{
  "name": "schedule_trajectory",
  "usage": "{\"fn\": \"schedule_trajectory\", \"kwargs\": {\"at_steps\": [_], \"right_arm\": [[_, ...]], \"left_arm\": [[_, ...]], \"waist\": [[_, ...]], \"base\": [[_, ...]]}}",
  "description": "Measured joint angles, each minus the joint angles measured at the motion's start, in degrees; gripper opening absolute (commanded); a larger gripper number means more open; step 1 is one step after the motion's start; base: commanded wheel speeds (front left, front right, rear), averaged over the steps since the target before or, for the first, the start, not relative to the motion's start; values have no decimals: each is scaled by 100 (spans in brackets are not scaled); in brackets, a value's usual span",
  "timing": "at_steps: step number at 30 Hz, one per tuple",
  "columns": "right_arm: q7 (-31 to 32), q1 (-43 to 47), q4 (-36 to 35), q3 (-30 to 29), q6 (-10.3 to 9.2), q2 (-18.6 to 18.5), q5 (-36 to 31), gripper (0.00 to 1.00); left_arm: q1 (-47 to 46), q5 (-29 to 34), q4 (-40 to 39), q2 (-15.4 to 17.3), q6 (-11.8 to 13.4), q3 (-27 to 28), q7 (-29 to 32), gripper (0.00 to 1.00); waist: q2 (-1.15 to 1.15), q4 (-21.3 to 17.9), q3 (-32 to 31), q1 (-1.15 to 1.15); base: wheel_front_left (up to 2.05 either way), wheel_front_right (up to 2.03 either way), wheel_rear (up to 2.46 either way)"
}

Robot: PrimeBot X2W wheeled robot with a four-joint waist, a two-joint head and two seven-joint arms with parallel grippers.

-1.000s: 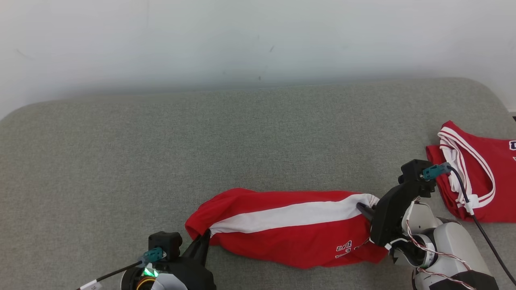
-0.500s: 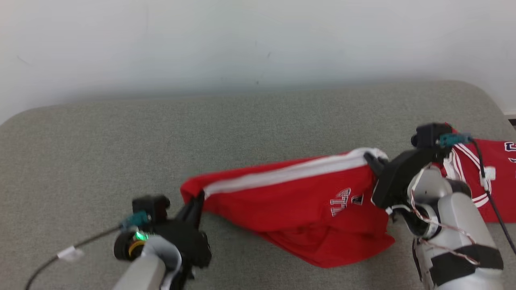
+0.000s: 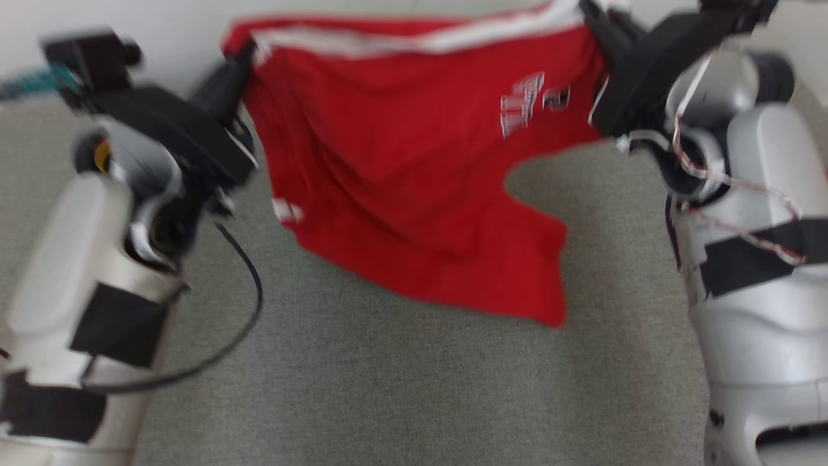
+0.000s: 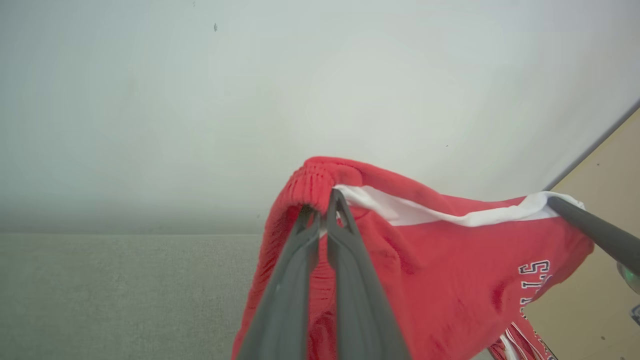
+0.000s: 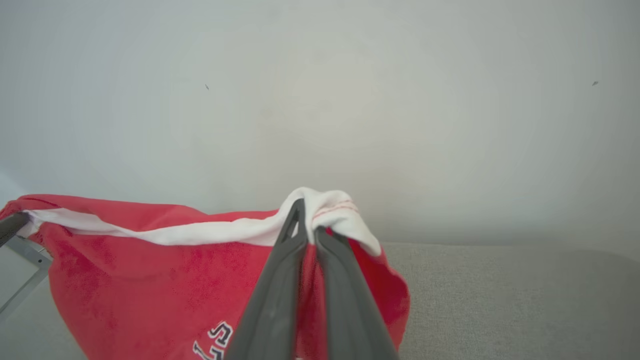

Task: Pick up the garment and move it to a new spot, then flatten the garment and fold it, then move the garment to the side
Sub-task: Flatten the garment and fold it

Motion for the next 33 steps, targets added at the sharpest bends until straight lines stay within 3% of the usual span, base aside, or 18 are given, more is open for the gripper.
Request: {"fn": "schedule_trajectory", "kwargs": {"at_steps": [4, 9, 15, 19, 26, 33], "right_arm": [[-504, -932, 212, 58, 0, -52, -147, 0], [-1616, -2042, 549, 116, 0, -148, -424, 0], [-3208, -3056, 926, 303, 1, -300, -743, 0], [-3911, -3251, 1291, 482, 1, -404, -884, 0], [-4188, -2857, 1980, 1193, 1, -472, -649, 0], [-4239, -1653, 1696, 1815, 1, -870, 64, 0]], "left_arm": [[-794, 2, -170, 229, 138, 201, 113, 0], [-1725, 115, -258, 236, 322, 446, -291, 0], [-2561, 247, -231, 231, 337, 660, -904, 0], [-2883, 426, -165, 247, 265, 692, -1395, 0], [-2150, 461, 238, 166, 60, 374, -1915, 0], [-790, 0, -360, 143, -16, -314, -2377, 0]], "waist": [[1, -62, 432, 1], [0, -138, 1016, 1], [1, -236, 1632, 1], [1, -317, 1950, 1], [1, -465, 2247, 1], [1, -452, 2052, -1]], "base": [[0, 0, 0], [0, 0, 0], [0, 0, 0], [0, 0, 0], [0, 0, 0], [0, 0, 0]]}}
